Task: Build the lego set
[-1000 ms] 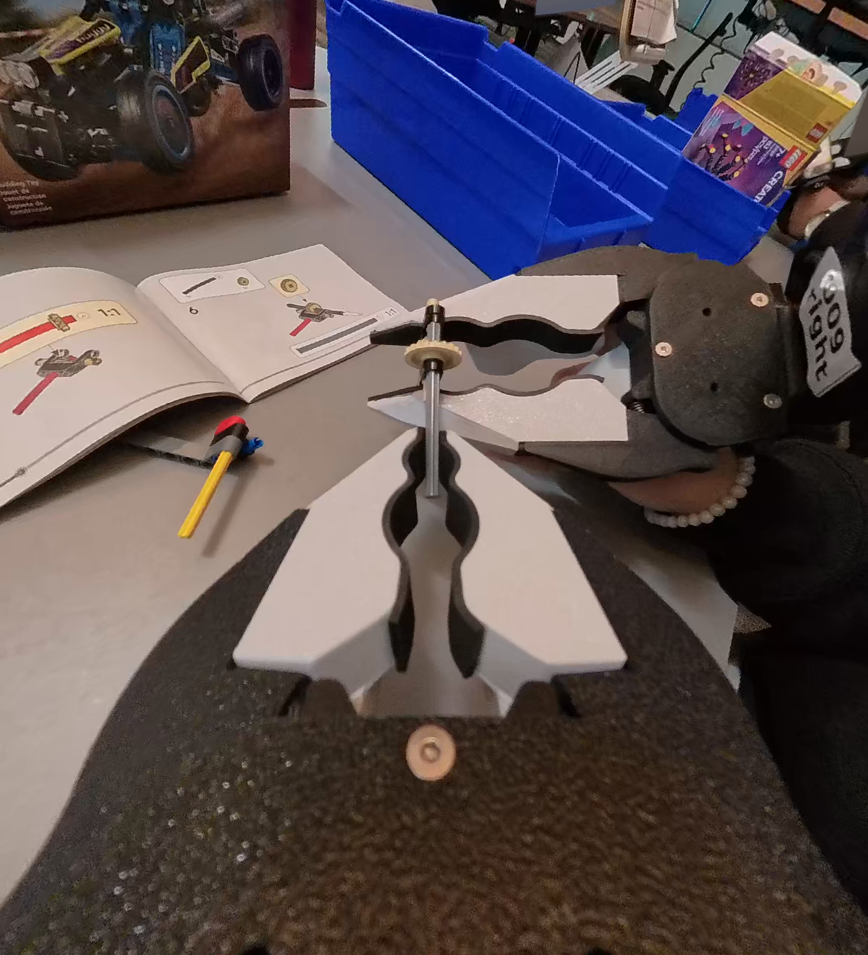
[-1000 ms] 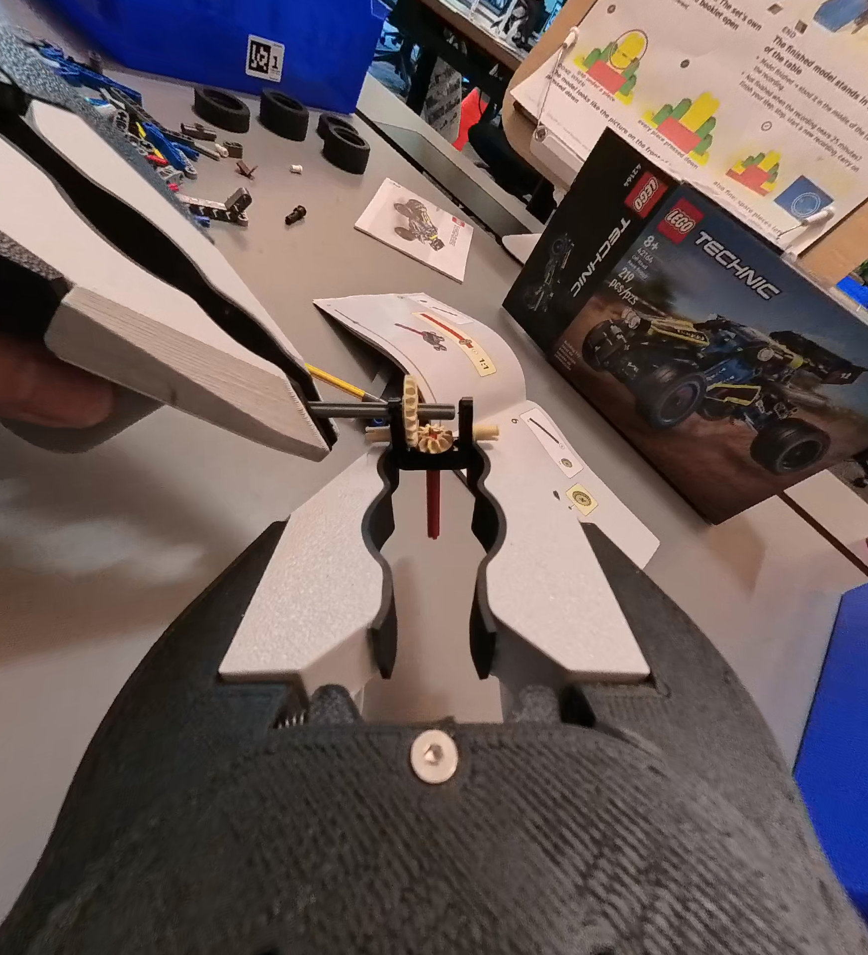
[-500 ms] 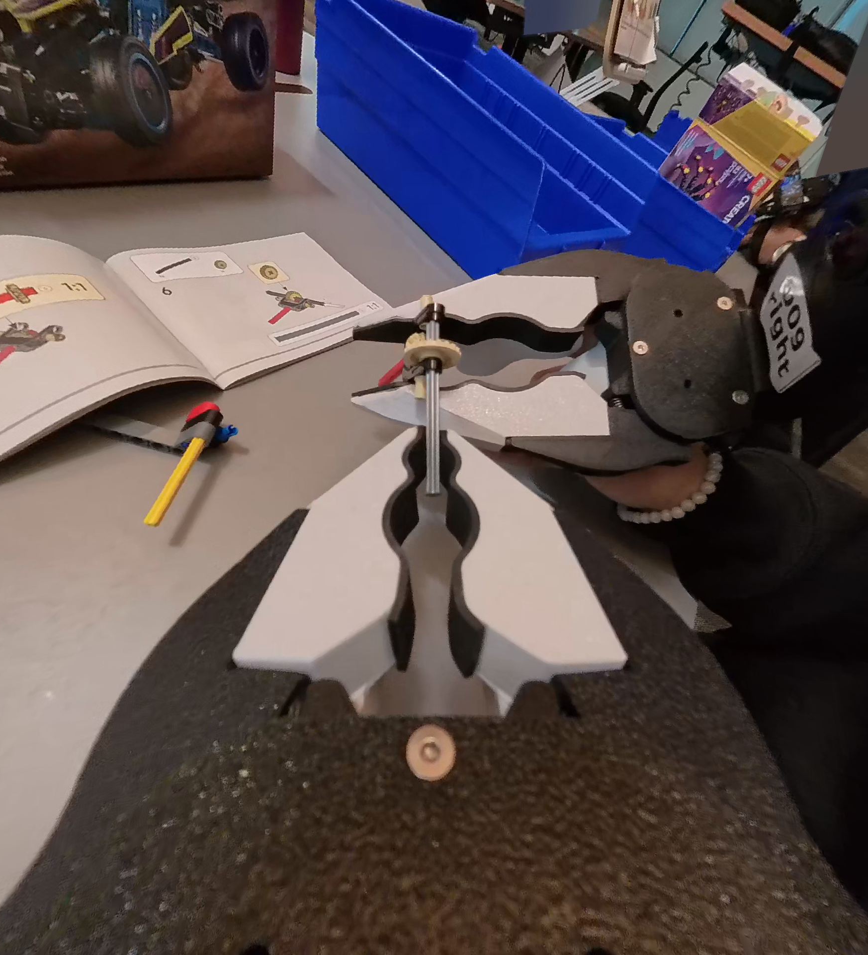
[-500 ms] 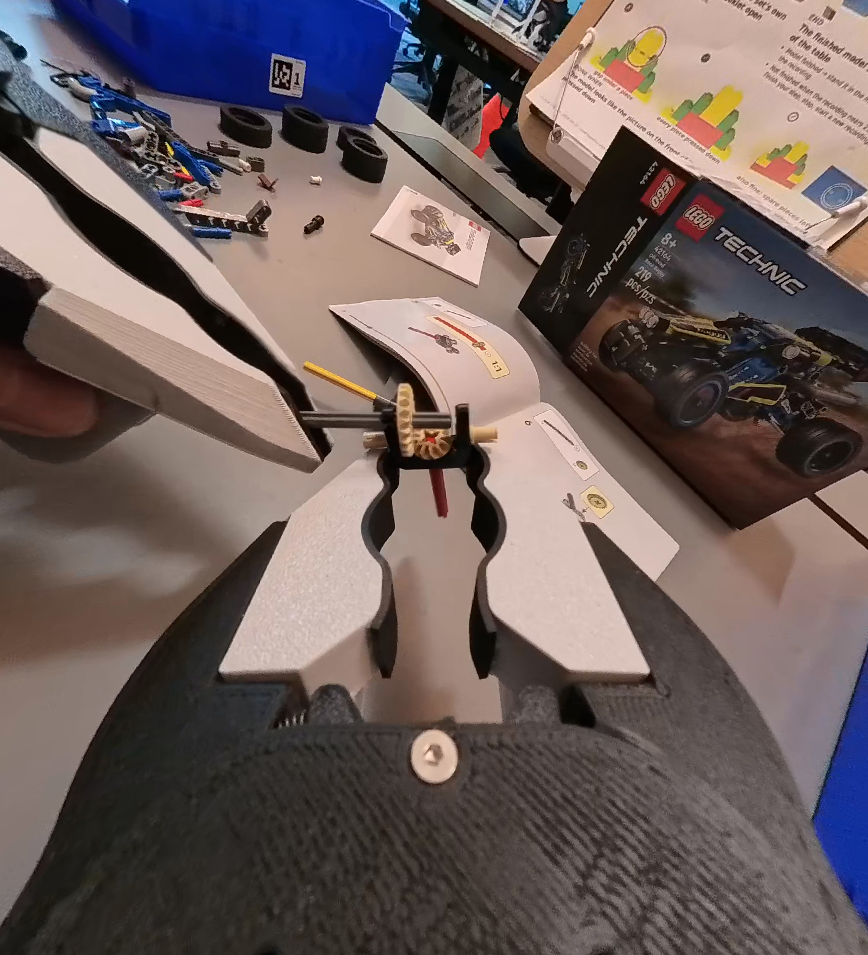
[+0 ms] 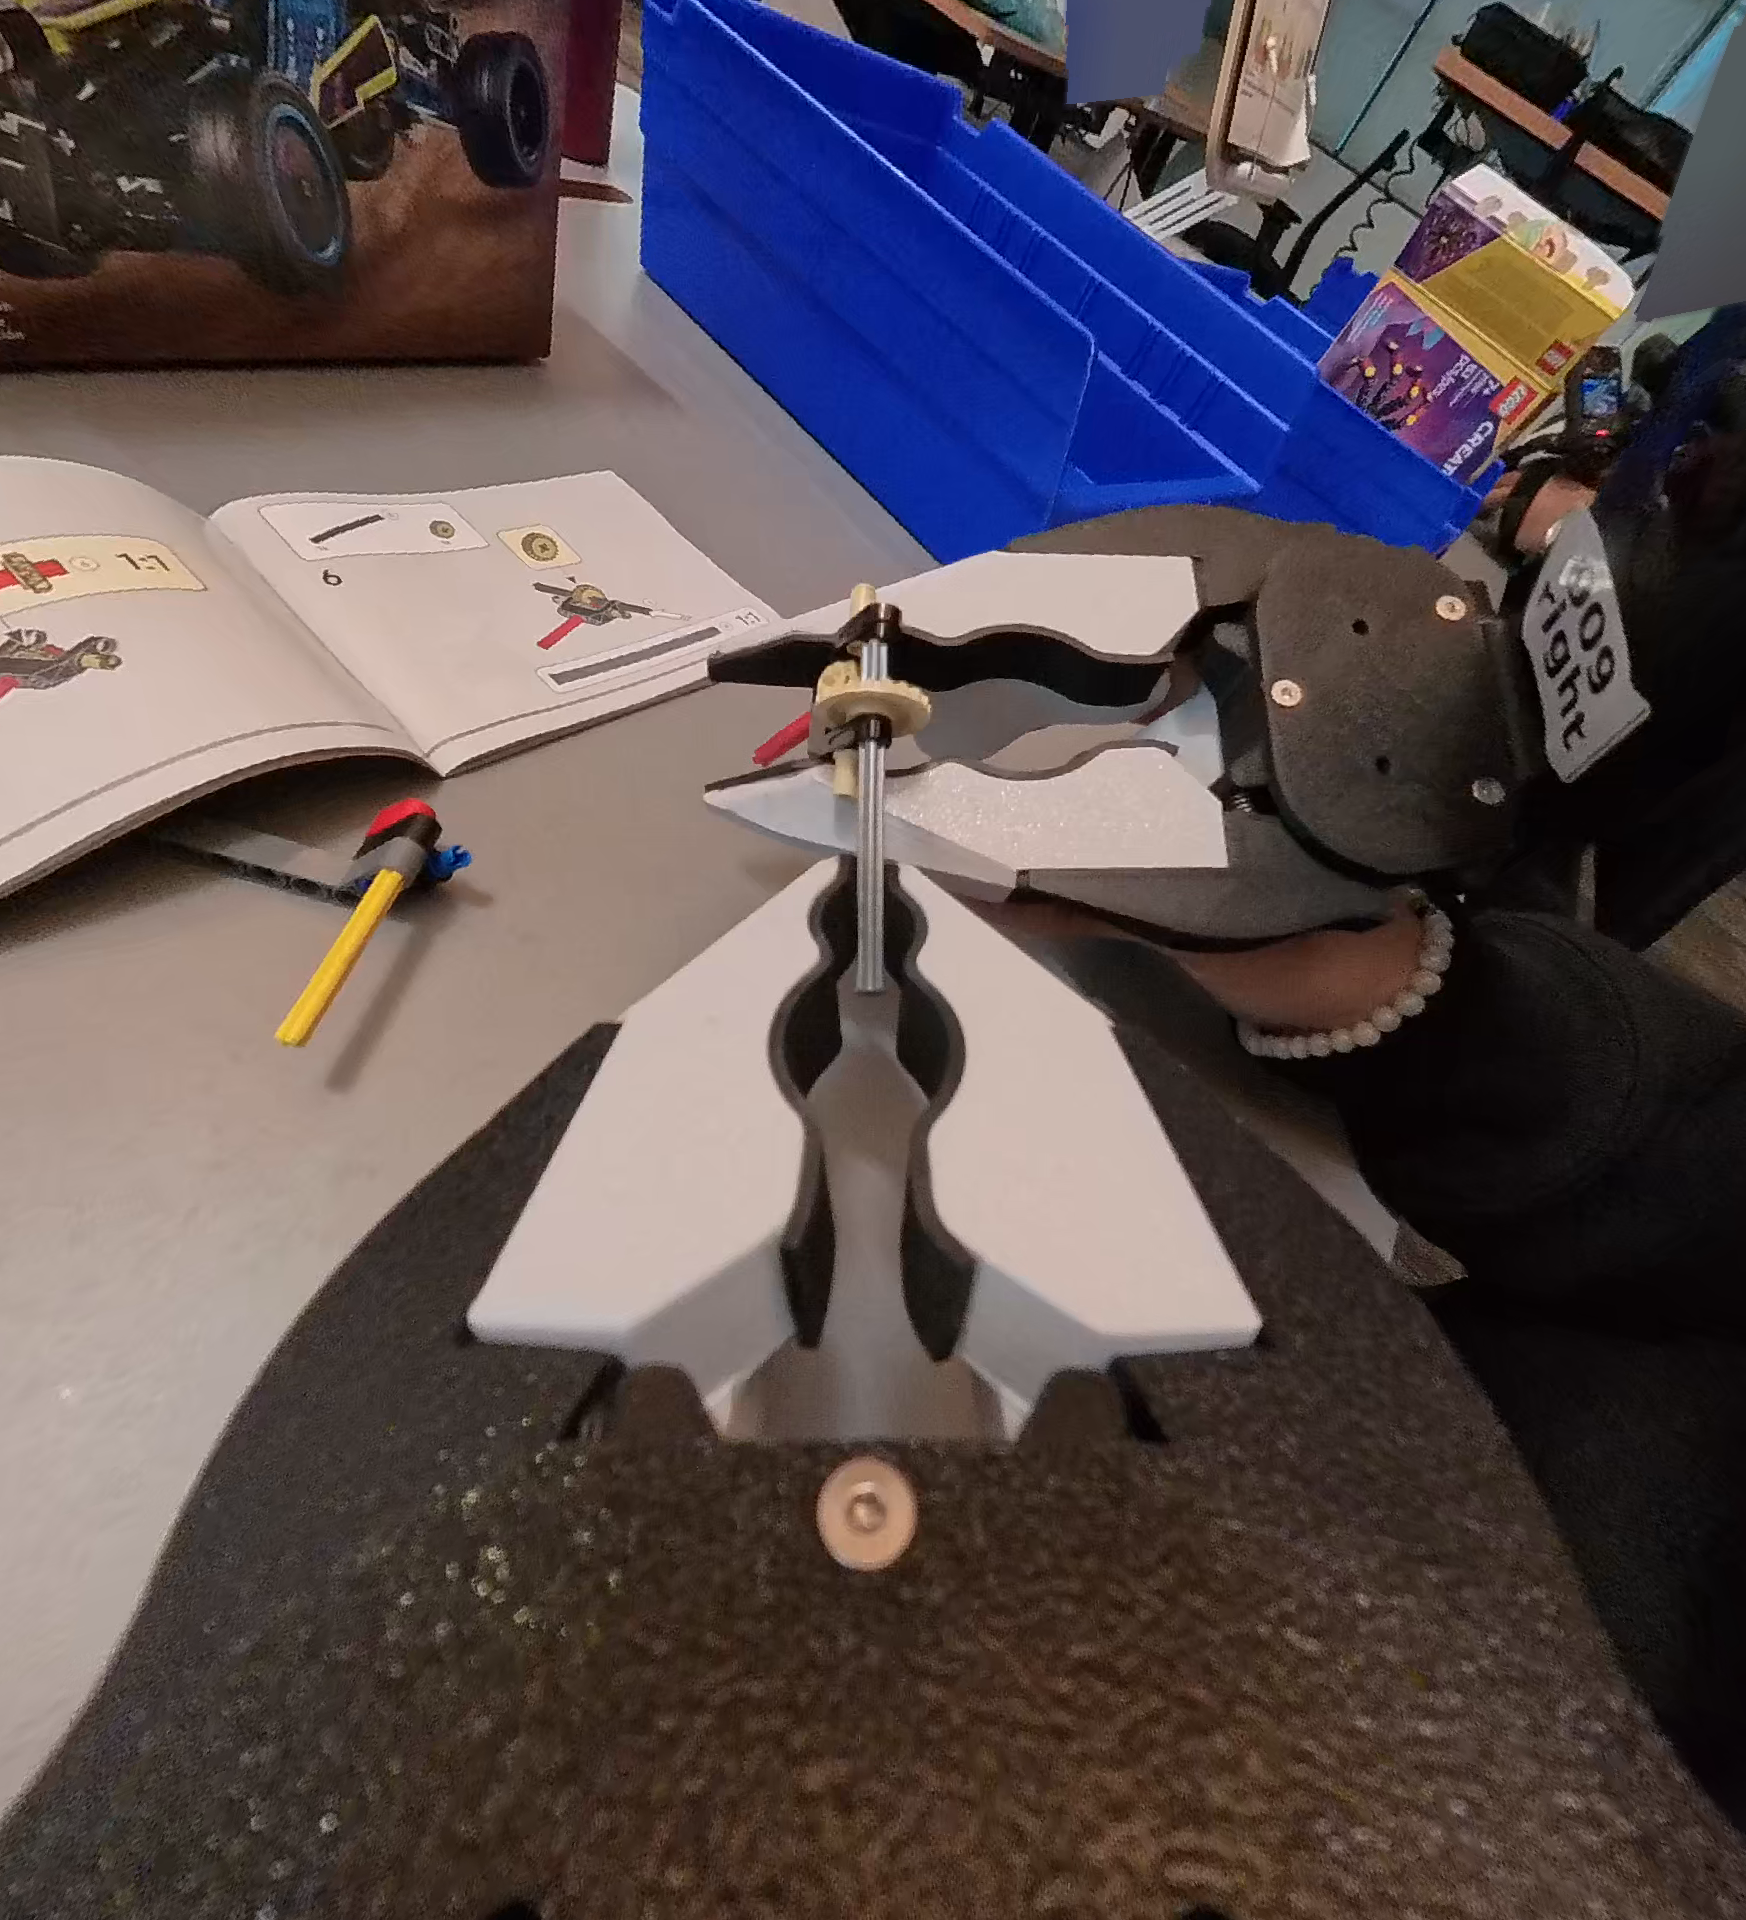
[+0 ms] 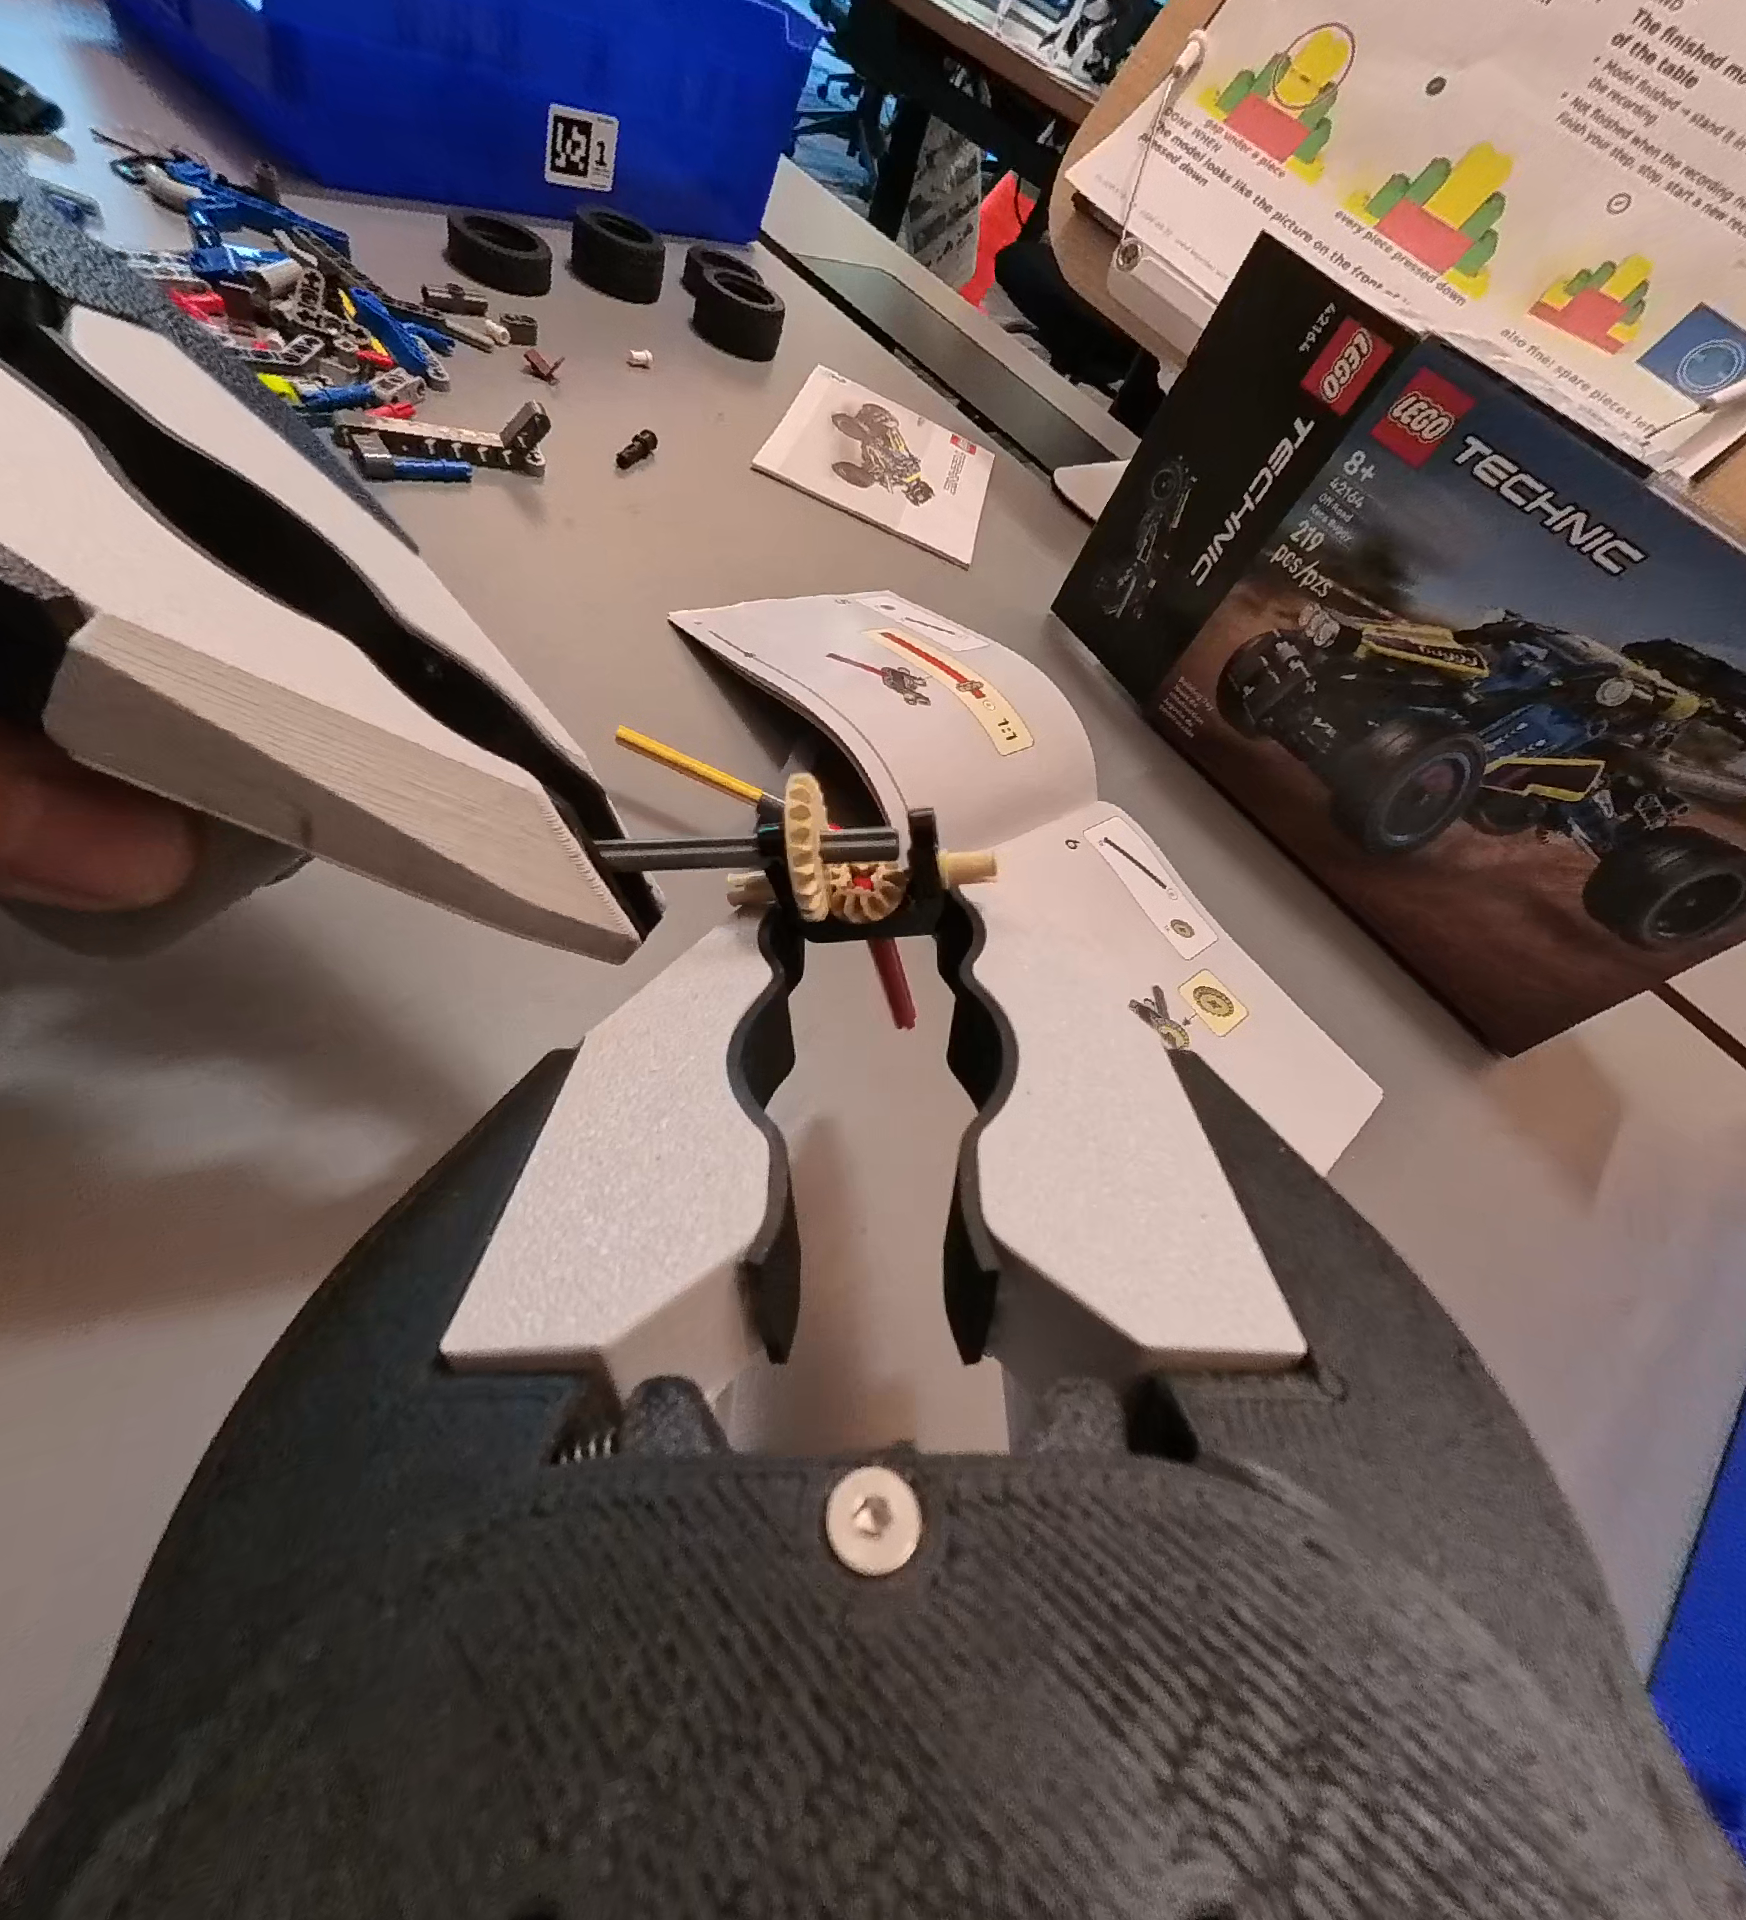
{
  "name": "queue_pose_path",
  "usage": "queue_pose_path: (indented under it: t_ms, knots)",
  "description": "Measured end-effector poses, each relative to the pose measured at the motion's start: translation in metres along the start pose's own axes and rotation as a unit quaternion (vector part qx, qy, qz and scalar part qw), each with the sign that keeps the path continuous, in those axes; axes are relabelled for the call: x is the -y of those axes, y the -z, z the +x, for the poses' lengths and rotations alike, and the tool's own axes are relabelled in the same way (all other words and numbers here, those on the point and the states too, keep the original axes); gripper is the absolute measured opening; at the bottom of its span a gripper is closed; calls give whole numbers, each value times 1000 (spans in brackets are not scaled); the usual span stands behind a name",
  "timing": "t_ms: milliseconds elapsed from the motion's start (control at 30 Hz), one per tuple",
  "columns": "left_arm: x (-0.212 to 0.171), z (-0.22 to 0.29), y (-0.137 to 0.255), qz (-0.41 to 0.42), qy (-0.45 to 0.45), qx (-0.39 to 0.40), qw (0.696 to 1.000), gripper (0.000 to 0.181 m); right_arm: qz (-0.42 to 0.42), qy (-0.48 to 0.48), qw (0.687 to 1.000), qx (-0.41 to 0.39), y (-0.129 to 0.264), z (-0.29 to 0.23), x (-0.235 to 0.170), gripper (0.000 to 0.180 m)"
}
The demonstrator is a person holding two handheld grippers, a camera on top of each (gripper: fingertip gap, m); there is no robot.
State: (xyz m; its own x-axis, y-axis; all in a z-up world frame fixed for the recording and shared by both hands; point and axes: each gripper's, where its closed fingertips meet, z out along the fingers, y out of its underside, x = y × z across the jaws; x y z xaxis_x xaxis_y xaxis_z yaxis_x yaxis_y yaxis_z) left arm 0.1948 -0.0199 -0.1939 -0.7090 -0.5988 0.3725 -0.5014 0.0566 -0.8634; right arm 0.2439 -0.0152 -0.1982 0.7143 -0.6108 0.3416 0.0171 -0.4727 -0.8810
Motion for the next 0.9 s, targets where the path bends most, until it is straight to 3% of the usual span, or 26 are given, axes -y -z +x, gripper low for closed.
queue_pose_path:
  t_ms: [200,333,500,733,800,900]
  knots:
    - [0,1,1,7,6,-5,1000,3,4,-7,1000,7,0,-1,1,24]
    - [7,14,9,26,80,-79,993,2,64,22,997,24,6,-5,15,24]
    - [16,30,20,46,227,-215,949,1,132,68,989,21,13,-10,30,27]
    - [17,37,31,38,277,-279,919,2,154,128,980,5,19,-14,38,24]
    - [16,33,32,37,264,-267,926,1,149,125,981,14,19,-16,37,24]
    - [15,22,29,44,155,-182,970,2,116,91,989,23,15,-16,32,24]
